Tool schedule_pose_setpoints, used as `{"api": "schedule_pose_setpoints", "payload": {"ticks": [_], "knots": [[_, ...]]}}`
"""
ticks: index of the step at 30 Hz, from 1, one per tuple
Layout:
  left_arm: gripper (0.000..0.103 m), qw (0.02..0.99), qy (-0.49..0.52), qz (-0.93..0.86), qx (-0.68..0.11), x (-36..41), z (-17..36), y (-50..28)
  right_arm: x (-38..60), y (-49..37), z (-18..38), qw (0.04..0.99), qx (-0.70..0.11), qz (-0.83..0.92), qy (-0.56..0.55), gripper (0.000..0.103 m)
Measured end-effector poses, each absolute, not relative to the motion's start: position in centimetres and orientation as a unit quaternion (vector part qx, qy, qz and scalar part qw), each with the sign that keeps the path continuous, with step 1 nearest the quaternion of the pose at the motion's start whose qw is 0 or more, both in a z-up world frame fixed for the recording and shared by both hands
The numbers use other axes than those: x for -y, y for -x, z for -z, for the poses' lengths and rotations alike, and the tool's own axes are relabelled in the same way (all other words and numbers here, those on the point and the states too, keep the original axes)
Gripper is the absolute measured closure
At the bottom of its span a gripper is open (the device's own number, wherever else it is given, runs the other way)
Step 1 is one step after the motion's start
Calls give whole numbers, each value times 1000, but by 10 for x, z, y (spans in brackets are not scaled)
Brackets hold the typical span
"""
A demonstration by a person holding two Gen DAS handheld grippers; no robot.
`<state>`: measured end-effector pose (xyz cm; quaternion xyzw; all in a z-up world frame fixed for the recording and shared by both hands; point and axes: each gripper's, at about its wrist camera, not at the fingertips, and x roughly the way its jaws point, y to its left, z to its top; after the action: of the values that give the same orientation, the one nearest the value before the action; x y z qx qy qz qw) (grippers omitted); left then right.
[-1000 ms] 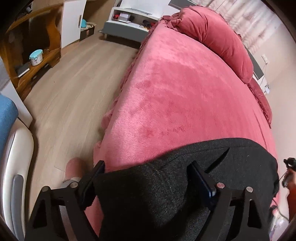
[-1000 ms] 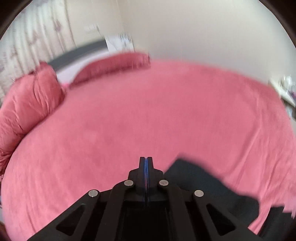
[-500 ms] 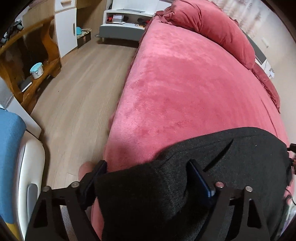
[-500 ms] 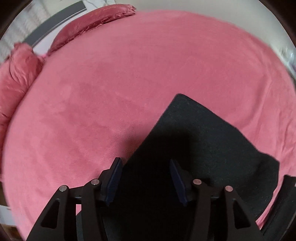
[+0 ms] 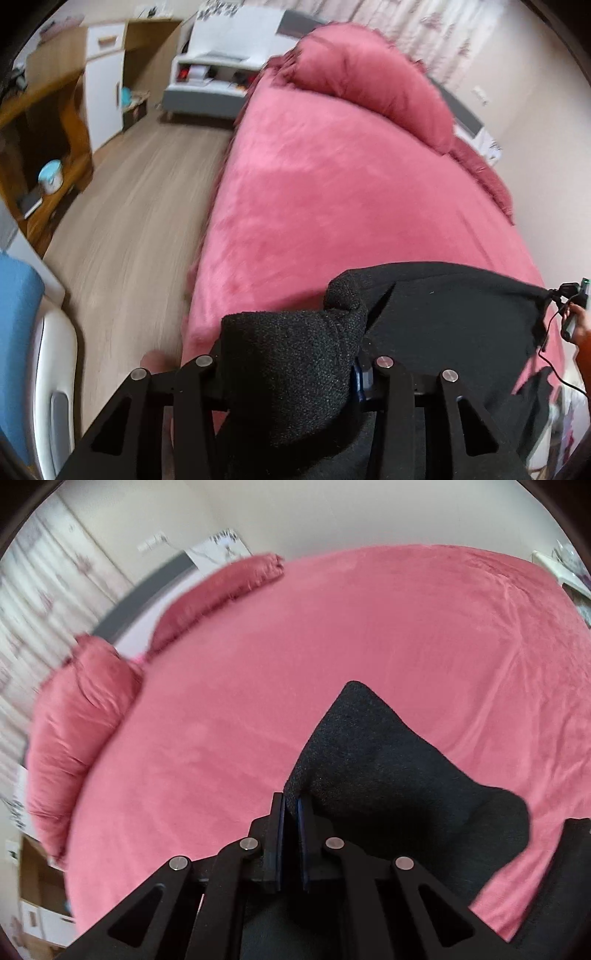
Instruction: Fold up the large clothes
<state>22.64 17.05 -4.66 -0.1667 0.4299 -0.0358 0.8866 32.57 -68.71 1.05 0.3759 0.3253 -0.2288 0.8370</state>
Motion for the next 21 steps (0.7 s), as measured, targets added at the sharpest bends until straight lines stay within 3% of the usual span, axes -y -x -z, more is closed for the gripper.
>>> {"api": "schedule_pose_setpoints", "payload": {"ticks": [6, 14, 18, 21], "knots": [[59, 910, 177, 79, -367, -164, 6, -185, 692, -249, -47, 846, -279, 188, -413, 100], [59, 920, 201, 139, -306, -172, -23, -94, 724, -123, -54, 837, -230, 179, -463, 100], [58, 918, 190, 162, -309, -176, -14, -43, 750, -46, -26, 819, -209, 194, -498, 100], [57, 904, 168, 161, -359, -168, 17, -20, 768, 1, 30, 767, -228, 223, -556, 100]]}}
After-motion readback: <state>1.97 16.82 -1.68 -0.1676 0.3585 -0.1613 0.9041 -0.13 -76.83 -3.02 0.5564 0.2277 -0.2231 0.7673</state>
